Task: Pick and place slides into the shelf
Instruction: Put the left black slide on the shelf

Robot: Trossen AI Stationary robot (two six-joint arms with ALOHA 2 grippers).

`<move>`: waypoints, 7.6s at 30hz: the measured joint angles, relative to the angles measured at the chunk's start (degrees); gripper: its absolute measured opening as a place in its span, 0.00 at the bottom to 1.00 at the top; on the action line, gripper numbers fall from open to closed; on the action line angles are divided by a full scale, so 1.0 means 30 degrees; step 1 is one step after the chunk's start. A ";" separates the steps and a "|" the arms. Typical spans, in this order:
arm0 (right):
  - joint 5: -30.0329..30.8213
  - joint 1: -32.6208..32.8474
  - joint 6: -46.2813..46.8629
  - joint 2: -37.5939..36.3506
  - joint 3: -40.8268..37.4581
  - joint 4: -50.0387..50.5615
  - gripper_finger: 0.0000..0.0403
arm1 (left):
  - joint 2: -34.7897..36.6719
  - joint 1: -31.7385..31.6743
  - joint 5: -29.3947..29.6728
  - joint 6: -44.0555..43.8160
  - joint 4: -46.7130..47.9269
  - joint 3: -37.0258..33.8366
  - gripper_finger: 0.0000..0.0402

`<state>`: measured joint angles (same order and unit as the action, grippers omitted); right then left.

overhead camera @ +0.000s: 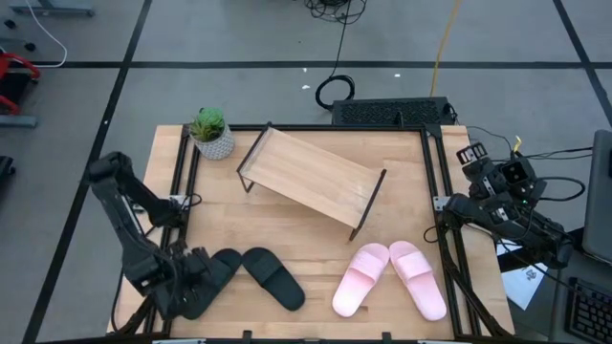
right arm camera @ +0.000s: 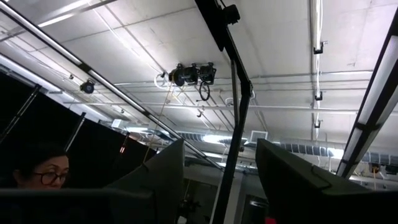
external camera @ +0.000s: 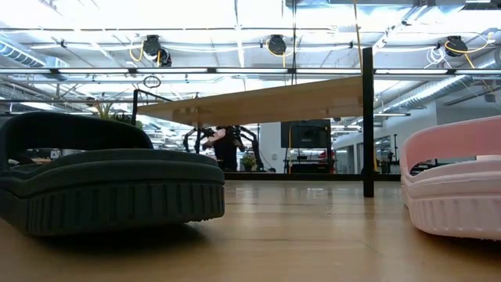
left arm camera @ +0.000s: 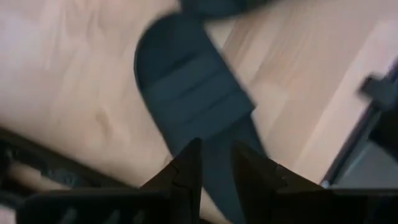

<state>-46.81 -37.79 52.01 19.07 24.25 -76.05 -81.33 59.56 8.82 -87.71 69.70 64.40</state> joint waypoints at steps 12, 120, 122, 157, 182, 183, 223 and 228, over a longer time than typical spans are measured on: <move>0.0022 -0.0001 0.0430 -0.0004 0.0000 0.0000 0.46 | -0.2551 0.0428 -0.0989 0.1579 0.0659 0.0000 0.20; -0.0036 0.0004 0.0364 0.0000 0.0000 0.0355 0.46 | -0.3750 -0.1421 0.4673 0.4578 0.6788 0.6078 0.00; -0.0139 0.0003 0.0401 0.0008 0.0000 0.0401 0.46 | -0.3019 -0.1908 0.5934 0.5246 0.6785 0.6127 0.00; -0.1212 -0.0003 -0.0285 0.0037 -0.0007 0.2309 0.46 | -0.5003 -1.7784 2.3069 4.2848 -0.5862 1.2776 0.00; -0.2670 0.0004 -0.0069 0.0037 -0.0007 0.3490 0.46 | -0.5416 -2.1454 2.1666 3.6214 -0.2402 1.2779 0.00; -0.2674 0.0004 -0.0078 0.0037 -0.0007 0.3490 0.46 | -0.5412 -2.1458 2.1535 3.5591 -0.1914 1.2779 0.00; -0.3379 0.0004 -0.0569 0.0037 -0.0007 0.4022 0.46 | -0.9799 -2.0623 2.0057 2.2809 0.5076 1.2764 0.00; -0.2884 0.0000 -0.0649 0.0040 -0.0007 0.4027 0.46 | -0.9781 -2.0375 1.9736 2.2226 0.5948 1.2772 0.00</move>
<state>-55.46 -37.79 50.06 19.19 24.23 -63.97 -110.67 -1.56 68.03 -21.04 87.55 102.72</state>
